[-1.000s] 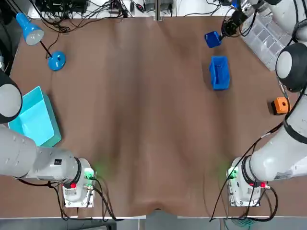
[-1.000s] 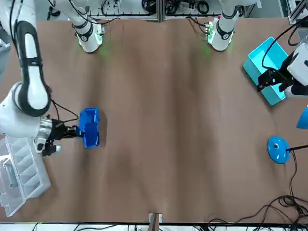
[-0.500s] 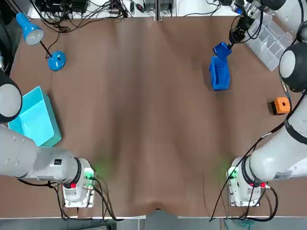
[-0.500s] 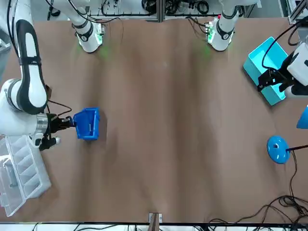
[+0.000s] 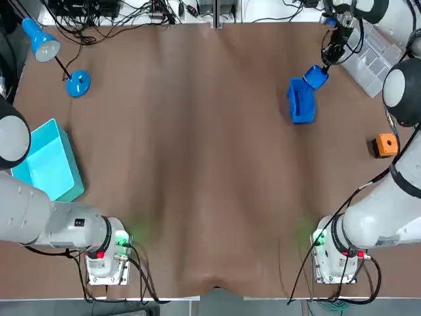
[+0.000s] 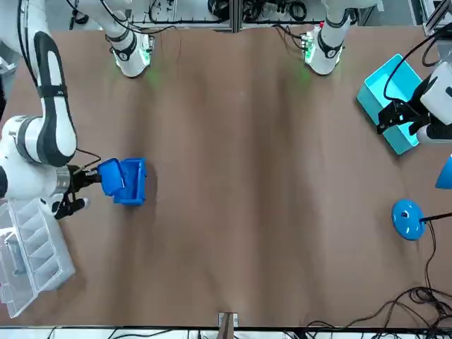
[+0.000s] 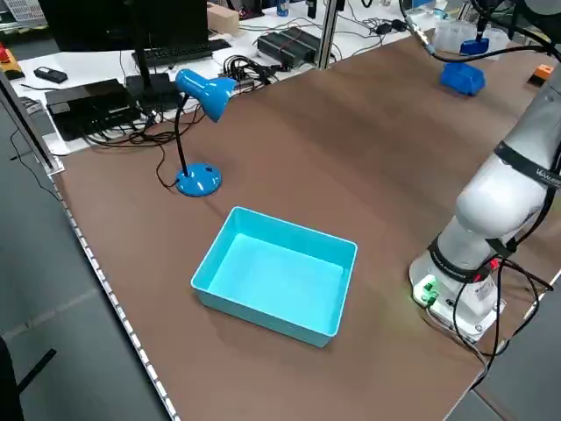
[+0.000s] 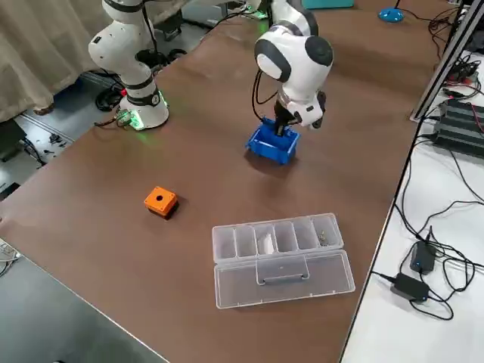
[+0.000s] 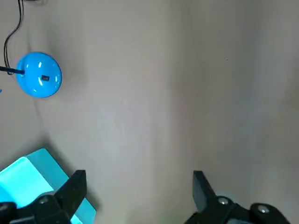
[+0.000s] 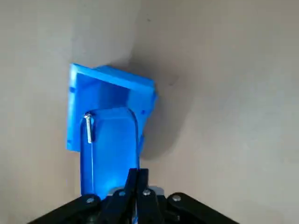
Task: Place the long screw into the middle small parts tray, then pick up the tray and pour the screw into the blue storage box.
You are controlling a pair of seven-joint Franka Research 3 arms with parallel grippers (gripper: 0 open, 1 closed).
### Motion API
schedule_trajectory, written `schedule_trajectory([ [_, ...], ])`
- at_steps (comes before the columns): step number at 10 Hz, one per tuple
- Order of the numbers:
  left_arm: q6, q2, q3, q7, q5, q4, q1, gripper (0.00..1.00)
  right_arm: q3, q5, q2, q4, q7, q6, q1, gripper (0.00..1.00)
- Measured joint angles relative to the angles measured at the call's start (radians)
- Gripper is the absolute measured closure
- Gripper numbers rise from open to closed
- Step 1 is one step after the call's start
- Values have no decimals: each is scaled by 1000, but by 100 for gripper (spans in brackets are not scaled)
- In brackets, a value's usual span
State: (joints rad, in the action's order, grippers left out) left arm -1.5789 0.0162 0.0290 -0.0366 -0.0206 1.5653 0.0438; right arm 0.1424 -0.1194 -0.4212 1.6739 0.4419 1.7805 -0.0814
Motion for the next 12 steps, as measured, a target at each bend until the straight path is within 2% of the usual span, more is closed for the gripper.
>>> schedule_trajectory([
  [4, 0, 0, 0, 0, 0, 0, 1, 0, -8, 178, 0, 2, -2, 45, -91, 97],
  [9, 0, 0, 0, 0, -1, 0, 1, 0, -10, 315, 0, 29, -3, 51, -153, 97],
  [12, 0, 0, 0, 0, -1, 0, 1, 0, -10, 365, 0, 47, -86, 67, -187, 97],
])
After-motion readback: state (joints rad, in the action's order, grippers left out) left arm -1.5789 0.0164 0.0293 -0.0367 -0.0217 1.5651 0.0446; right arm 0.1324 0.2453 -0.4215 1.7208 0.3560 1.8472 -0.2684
